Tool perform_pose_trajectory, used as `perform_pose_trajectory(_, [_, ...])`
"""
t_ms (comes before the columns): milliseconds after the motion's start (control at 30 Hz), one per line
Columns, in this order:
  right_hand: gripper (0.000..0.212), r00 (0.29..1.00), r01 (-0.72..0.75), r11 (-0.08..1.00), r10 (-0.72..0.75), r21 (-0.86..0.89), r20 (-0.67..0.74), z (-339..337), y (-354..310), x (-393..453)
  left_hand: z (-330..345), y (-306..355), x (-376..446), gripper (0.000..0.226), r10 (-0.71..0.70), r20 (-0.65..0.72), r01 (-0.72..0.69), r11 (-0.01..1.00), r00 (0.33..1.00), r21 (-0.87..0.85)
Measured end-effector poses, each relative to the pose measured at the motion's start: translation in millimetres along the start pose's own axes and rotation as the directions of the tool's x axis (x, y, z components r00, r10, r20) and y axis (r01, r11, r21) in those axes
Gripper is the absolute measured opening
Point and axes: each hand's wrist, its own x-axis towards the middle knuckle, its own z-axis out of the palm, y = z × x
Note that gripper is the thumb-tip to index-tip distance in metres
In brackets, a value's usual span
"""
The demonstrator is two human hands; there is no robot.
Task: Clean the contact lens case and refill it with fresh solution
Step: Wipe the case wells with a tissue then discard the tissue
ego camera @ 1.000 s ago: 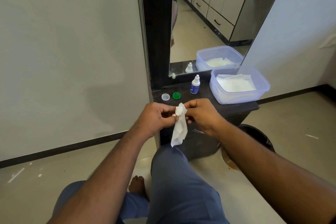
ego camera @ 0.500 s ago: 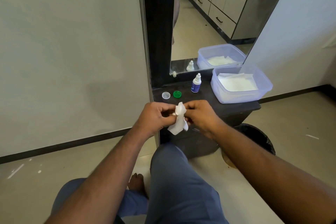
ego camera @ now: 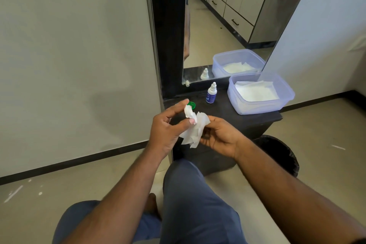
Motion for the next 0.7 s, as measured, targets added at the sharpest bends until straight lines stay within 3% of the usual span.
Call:
perform_pose_trajectory(200, [0.036, 0.999, 0.017, 0.969, -0.026, 0.248, 0.03, 1.5, 5.0, -1.4, 7.6, 4.7, 3.3, 0.029, -0.094, 0.049, 0.103, 0.963, 0.994, -0.248])
perform_pose_trajectory(433, [0.045, 0.993, -0.069, 0.918, 0.024, 0.39, 0.119, 0.8, 5.1, -5.0, 10.2, -1.7, 9.2, 0.03, -0.066, 0.08, 0.08, 0.98, 0.995, -0.184])
perform_pose_trajectory(567, [0.04, 0.997, -0.039, 0.967, 0.019, 0.251, 0.081, -5.6, 4.5, 1.8, 10.8, -1.4, 10.9, 0.032, -0.043, 0.116, 0.052, 0.996, 0.992, -0.077])
perform_pose_trajectory(700, [0.021, 0.986, 0.092, 0.995, -0.097, -0.046, -0.136, -9.0, -0.2, 4.9, 9.7, -5.1, 10.4, 0.04, -0.061, 0.105, 0.063, 0.998, 0.993, -0.017])
